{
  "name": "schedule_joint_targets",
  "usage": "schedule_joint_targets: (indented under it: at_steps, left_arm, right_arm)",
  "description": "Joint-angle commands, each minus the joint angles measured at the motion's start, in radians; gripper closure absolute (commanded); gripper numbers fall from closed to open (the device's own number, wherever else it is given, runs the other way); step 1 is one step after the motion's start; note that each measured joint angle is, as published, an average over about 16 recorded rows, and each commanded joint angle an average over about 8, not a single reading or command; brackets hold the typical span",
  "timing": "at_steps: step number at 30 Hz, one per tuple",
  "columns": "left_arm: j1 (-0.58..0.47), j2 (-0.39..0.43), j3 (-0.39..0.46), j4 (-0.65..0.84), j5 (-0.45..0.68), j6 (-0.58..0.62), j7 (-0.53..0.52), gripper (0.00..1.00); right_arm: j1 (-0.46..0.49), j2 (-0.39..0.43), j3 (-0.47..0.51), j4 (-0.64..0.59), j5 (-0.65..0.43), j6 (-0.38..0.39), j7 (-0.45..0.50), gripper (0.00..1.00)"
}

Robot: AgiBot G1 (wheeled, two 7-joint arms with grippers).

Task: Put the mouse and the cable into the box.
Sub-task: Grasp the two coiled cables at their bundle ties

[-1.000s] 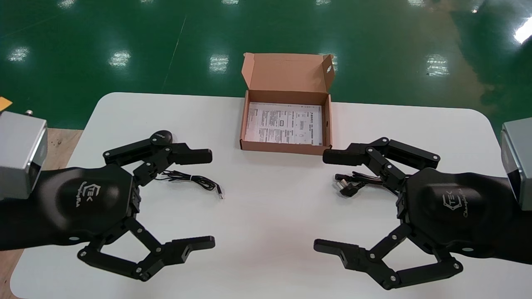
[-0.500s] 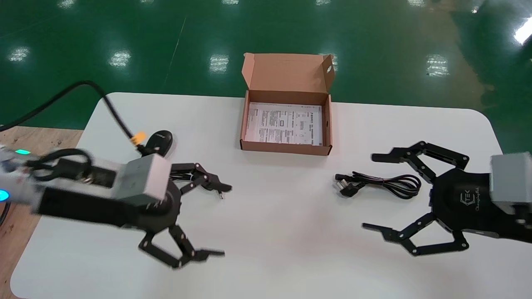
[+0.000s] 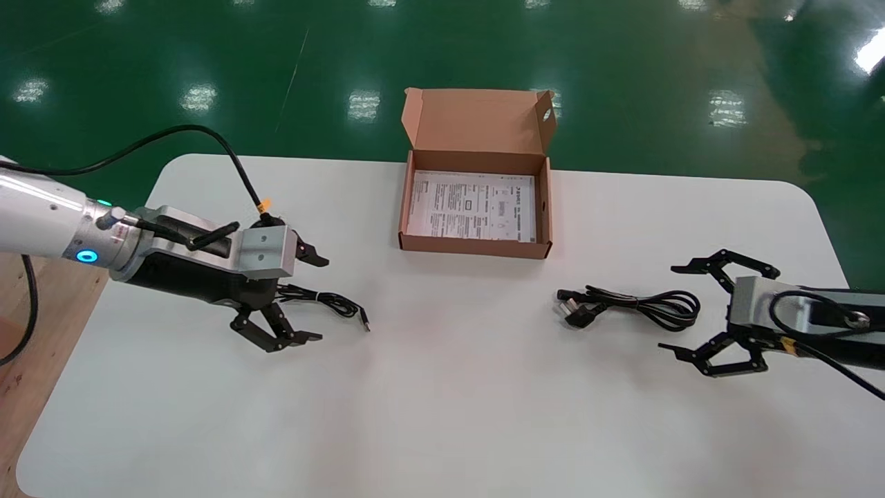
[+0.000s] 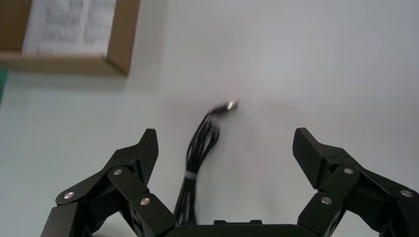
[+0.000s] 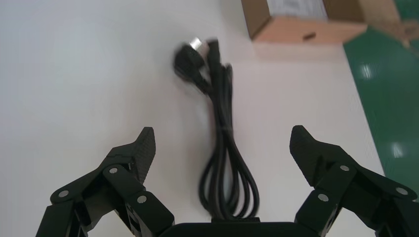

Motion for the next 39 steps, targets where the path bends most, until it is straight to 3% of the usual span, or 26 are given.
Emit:
schedule_joint_targets:
  at_steps: [1,10,21,22,23,29,30,31,39]
  left_arm:
    - [-0.017,0.026,0.014,0.074,0.031,-0.019,0.056,0.0]
    - [-0.053,0.097,0.027,0.294,0.067,-0.122,0.223,0.0]
    - [-0.046,0.153,0.024,0.421,0.066,-0.208,0.332,0.0]
    - [-0.045,0.156,0.024,0.427,0.065,-0.214,0.337,0.06]
    - [-0.043,0.159,0.023,0.432,0.065,-0.219,0.342,0.17]
    - [-0.043,0.171,0.024,0.458,0.066,-0.242,0.36,0.92]
    - [-0.044,0.172,0.024,0.46,0.066,-0.243,0.361,0.98]
    - [-0.044,0.173,0.024,0.462,0.066,-0.245,0.362,1.0]
    - [-0.043,0.17,0.023,0.455,0.065,-0.24,0.359,1.0]
  right_arm:
    - [0.026,-0.029,-0.014,-0.06,-0.032,0.03,-0.034,0.0]
    - [0.101,-0.134,-0.042,-0.24,-0.088,0.127,-0.127,0.0]
    - [0.145,-0.206,-0.049,-0.371,-0.104,0.211,-0.194,0.0]
    - [0.146,-0.209,-0.048,-0.378,-0.104,0.215,-0.198,0.0]
    - [0.148,-0.211,-0.048,-0.384,-0.103,0.218,-0.201,0.07]
    - [0.154,-0.224,-0.043,-0.417,-0.099,0.23,-0.209,0.82]
    - [0.155,-0.226,-0.043,-0.42,-0.098,0.231,-0.21,0.94]
    - [0.156,-0.227,-0.042,-0.423,-0.098,0.232,-0.21,1.0]
    - [0.153,-0.223,-0.042,-0.414,-0.097,0.229,-0.209,1.0]
